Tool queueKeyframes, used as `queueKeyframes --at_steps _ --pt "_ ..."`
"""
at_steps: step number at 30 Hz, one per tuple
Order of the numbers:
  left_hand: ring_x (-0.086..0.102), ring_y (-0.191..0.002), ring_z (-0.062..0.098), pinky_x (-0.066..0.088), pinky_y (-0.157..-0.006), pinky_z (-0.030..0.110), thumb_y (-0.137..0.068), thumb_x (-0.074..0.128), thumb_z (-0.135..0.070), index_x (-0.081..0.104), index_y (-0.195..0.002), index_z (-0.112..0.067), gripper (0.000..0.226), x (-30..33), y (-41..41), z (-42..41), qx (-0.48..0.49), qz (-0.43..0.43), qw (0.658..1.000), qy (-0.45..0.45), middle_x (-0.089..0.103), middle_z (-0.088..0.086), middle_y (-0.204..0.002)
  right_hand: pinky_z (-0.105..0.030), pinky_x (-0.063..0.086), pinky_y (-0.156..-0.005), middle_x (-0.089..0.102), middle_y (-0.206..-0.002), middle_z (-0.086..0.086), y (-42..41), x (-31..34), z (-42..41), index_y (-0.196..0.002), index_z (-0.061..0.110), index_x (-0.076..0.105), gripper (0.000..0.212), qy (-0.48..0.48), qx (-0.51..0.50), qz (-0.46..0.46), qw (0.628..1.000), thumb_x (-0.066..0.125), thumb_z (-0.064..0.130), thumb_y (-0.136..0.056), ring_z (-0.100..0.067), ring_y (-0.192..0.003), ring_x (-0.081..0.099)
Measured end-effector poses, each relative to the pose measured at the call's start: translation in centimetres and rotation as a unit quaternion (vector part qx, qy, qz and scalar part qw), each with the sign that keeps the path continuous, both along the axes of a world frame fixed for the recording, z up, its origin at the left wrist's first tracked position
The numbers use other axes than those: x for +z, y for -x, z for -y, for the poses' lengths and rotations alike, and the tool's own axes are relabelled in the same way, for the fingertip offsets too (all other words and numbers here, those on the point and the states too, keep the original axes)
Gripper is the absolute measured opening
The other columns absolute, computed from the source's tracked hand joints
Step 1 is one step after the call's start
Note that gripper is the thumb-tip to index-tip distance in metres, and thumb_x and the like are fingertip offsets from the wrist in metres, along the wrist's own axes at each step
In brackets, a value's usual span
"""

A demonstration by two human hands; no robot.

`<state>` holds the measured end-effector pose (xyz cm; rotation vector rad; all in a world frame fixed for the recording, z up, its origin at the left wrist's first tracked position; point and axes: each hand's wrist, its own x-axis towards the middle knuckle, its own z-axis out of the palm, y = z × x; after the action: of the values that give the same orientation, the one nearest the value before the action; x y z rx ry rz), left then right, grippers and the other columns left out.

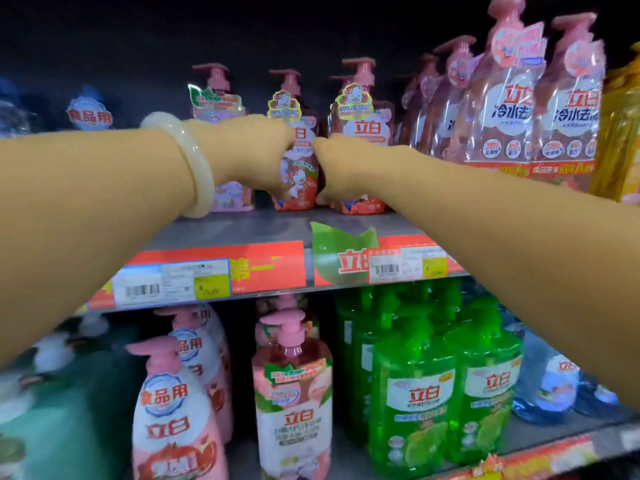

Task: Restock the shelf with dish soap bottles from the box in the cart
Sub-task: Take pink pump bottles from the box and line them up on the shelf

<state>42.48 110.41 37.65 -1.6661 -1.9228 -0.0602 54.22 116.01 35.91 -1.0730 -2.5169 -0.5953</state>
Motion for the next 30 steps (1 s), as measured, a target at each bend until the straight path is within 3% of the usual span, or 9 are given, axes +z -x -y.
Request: queueKeyframes --at_steps 2,5,10,15,23,30 --pt "0.057 -0.102 0.034 0.043 -0.074 0.034 -0.073 0.076 -0.039 0.054 -0.12 -0.006 0.061 -0.2 0.3 3.0 0.035 -0.007 0.999 0.004 0.061 0.016 -0.114 -0.036 0.043 -0.087 0.052 -0.127 -0.018 0.5 0.1 2.2 -0.125 0.004 0.045 0.053 -0.008 0.017 0.013 1.0 0.068 0.027 -0.084 -0.035 -0.116 0.052" --pt "0.055 -0.107 0.036 0.045 -0.081 0.037 -0.073 0.075 -0.042 0.05 -0.127 -0.006 0.07 -0.5 1.1 8.0 0.089 -0.02 0.996 -0.001 0.059 0.017 -0.118 -0.034 0.042 -0.079 0.059 -0.105 -0.015 1.3 0.6 6.1 -0.104 0.008 0.053 0.027 -0.044 0.08 0.03 0.995 0.064 0.025 -0.086 -0.034 -0.11 0.054" --pt "0.056 -0.108 0.037 0.046 -0.08 0.041 -0.079 0.07 -0.034 0.049 -0.123 -0.007 0.056 -4.1 2.3 17.1 0.193 -0.031 0.981 -0.015 0.059 0.018 -0.118 -0.041 0.041 -0.087 0.044 -0.128 -0.02 5.2 -2.5 11.7 -0.126 0.004 0.039 0.052 0.012 0.204 -0.031 0.978 0.065 0.023 -0.085 -0.039 -0.116 0.048" --pt "0.056 -0.11 0.035 0.048 -0.083 0.043 -0.079 0.067 -0.036 0.048 -0.119 -0.009 0.051 -10.2 3.5 27.9 0.305 0.004 0.951 0.04 0.057 0.015 -0.118 -0.046 0.039 -0.098 0.038 -0.135 -0.018 9.4 -8.6 20.7 -0.136 0.008 0.033 0.064 0.077 0.297 -0.007 0.952 0.067 0.025 -0.084 -0.04 -0.125 0.04" --pt "0.048 -0.122 0.029 0.045 -0.092 0.04 -0.084 0.064 -0.033 0.044 -0.127 -0.014 0.051 -20.0 6.3 47.7 0.467 0.118 0.871 0.095 0.051 0.009 -0.128 -0.046 0.038 -0.099 0.037 -0.138 -0.013 16.5 -18.3 40.1 -0.136 0.011 0.033 0.06 0.134 0.425 0.095 0.89 0.063 0.025 -0.086 -0.036 -0.129 0.038" --pt "0.048 -0.118 0.029 0.043 -0.093 0.041 -0.085 0.062 -0.034 0.042 -0.133 -0.015 0.056 -26.5 10.0 67.2 0.569 0.17 0.794 0.132 0.049 0.008 -0.129 -0.045 0.035 -0.104 0.031 -0.146 -0.013 23.5 -23.0 59.1 -0.144 0.01 0.024 0.075 0.157 0.505 0.181 0.829 0.066 0.029 -0.085 -0.035 -0.134 0.033"
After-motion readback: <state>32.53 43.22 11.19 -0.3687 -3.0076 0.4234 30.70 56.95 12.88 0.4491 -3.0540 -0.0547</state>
